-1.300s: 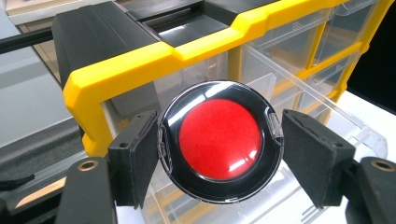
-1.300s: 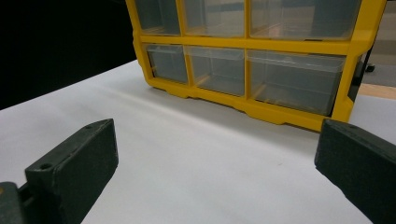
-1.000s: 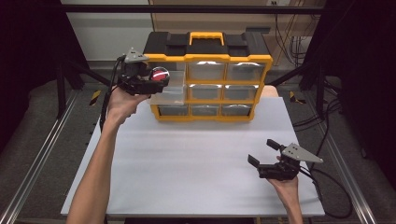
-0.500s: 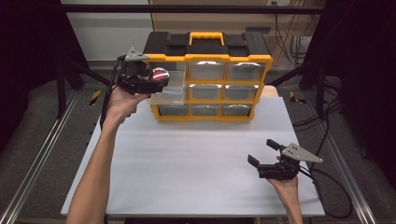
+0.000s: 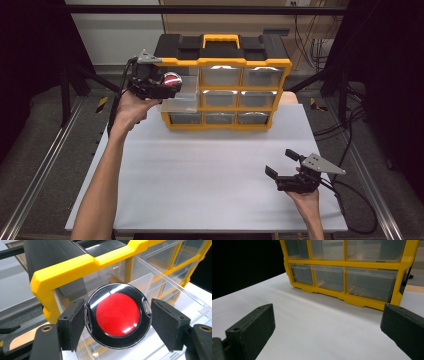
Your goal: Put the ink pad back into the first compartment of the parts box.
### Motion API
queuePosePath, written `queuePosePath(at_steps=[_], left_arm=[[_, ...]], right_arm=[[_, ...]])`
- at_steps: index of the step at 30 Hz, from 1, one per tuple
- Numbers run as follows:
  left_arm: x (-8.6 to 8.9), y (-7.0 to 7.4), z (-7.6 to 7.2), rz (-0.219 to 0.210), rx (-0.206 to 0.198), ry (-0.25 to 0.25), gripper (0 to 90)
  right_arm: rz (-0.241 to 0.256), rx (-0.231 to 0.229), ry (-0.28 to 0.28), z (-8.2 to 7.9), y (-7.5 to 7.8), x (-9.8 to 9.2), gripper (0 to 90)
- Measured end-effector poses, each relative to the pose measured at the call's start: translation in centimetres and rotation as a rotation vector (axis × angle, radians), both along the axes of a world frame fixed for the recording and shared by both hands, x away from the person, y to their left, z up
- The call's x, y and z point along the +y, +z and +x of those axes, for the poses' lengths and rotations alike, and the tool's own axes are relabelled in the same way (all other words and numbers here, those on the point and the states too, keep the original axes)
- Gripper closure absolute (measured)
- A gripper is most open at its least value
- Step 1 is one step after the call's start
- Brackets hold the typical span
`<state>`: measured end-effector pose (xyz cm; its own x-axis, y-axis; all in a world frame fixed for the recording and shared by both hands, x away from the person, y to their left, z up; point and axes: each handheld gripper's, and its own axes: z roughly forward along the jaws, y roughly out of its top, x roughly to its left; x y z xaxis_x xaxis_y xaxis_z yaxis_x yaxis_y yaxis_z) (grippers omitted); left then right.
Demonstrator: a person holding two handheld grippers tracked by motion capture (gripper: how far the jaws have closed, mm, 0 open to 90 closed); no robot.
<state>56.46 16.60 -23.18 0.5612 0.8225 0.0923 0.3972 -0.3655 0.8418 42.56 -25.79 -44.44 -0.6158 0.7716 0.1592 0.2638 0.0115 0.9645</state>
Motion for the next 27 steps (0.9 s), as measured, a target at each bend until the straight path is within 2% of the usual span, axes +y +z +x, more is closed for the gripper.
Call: queuePosePath(at_steps=[8, 12, 27], left_arm=[[0.1, 0.1, -0.1, -0.028, 0.003, -0.010, 27.9], [0.3, 0.4, -0.4, -0.044, -0.013, -0.012, 27.0], [2.2, 2.5, -3.5, -0.142, -0.094, -0.047, 12.3]], right_arm=[[-0.001, -0.001, 0.001, 0.0, 0.0, 0.0, 0.3], [0.001, -0.003, -0.001, 0.0, 0.0, 0.0, 0.3], [0.002, -0.004, -0.004, 0.0, 0.0, 0.0, 0.3]])
